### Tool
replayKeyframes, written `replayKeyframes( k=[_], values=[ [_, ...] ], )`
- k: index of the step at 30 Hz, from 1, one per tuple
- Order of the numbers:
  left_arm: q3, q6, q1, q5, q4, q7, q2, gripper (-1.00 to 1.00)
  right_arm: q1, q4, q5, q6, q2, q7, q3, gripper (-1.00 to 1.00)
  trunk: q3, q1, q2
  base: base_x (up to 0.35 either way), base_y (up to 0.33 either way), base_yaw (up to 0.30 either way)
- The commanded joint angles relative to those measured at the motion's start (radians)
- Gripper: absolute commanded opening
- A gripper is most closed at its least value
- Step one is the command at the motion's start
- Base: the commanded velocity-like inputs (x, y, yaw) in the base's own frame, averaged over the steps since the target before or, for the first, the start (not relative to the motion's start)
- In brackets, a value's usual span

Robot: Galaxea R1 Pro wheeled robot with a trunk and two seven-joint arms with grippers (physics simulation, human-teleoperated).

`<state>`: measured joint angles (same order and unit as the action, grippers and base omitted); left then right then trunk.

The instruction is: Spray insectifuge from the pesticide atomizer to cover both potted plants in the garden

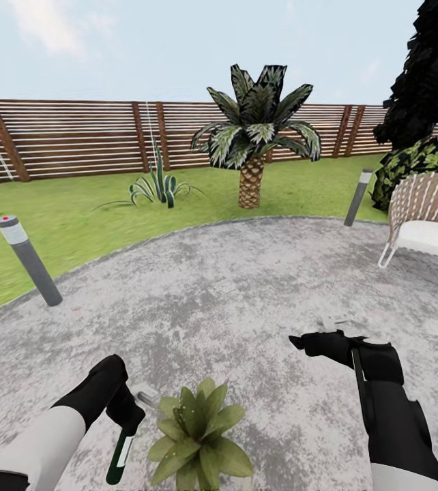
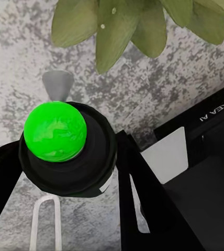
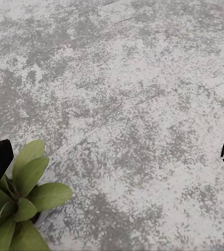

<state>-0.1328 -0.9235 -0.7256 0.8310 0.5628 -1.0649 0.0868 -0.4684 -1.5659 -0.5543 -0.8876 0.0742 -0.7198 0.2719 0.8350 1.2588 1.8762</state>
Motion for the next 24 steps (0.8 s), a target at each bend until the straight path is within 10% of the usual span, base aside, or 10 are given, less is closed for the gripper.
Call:
replayKeyframes(
  k=[1, 24],
  values=[
    [-0.004, -0.005, -0.002, 0.008, 0.002, -0.01, 0.002, -1.0, -0.001, -0.001, -0.01, -0.003, 0.001, -0.01, 0.002, 1.0, 0.005, 0.004, 0.008, 0.0, 0.0, 0.0],
    [-0.007, -0.006, -0.034, 0.009, 0.003, 0.013, 0.014, -1.0, -0.001, 0.0, -0.012, -0.002, 0.001, -0.01, 0.001, 1.0, 0.038, 0.027, 0.05, 0.0, 0.0, 0.0]
  ],
)
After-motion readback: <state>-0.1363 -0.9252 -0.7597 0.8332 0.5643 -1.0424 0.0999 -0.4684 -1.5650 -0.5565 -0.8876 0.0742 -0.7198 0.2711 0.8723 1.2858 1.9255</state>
